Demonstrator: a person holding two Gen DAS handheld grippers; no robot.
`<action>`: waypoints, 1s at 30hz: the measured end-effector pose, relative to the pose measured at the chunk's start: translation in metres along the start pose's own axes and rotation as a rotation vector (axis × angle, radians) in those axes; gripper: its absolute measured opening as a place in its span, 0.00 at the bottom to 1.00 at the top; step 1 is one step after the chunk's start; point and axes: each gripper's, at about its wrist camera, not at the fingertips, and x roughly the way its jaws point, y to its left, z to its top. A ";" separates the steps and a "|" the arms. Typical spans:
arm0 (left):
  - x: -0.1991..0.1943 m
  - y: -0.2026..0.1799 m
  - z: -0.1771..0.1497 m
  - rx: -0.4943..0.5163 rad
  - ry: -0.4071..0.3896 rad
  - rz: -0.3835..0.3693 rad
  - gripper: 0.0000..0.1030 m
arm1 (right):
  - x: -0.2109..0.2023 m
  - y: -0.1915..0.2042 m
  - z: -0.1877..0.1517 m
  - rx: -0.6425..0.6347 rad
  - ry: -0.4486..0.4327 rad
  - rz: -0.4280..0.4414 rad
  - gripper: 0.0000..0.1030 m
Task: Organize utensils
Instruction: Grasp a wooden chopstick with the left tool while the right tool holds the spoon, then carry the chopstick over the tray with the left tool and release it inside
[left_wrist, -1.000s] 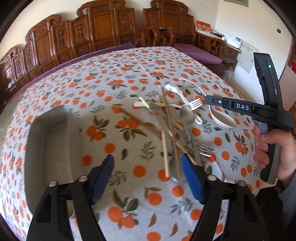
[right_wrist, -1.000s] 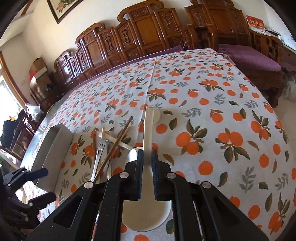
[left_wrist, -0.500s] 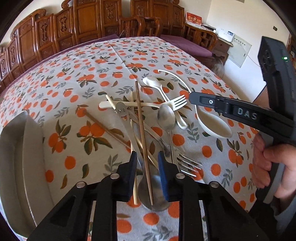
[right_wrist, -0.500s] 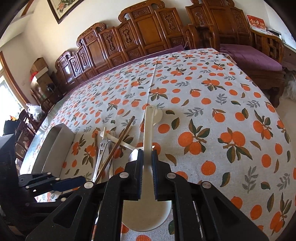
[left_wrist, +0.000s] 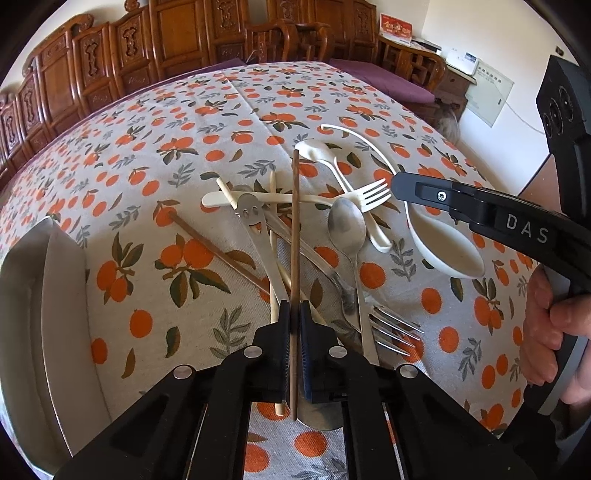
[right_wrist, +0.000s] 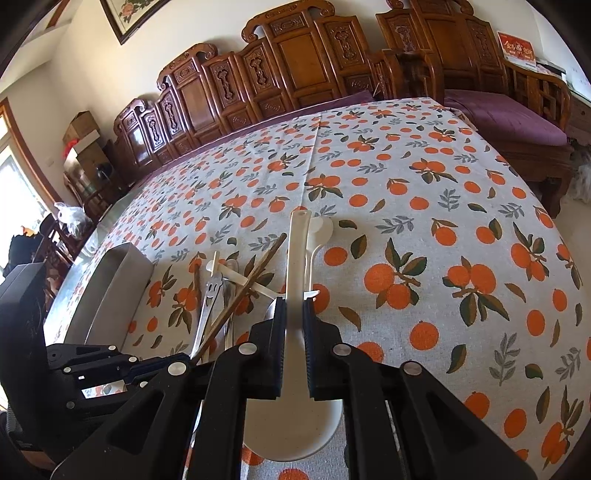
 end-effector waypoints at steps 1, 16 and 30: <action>0.000 -0.001 0.000 0.009 -0.001 0.007 0.04 | 0.000 0.000 0.000 0.000 0.001 -0.001 0.10; -0.010 0.000 -0.002 0.022 -0.007 0.007 0.04 | -0.001 0.005 0.002 -0.009 -0.005 0.009 0.10; -0.075 0.031 -0.015 -0.024 -0.110 -0.020 0.04 | 0.003 0.035 0.007 -0.042 -0.004 0.044 0.10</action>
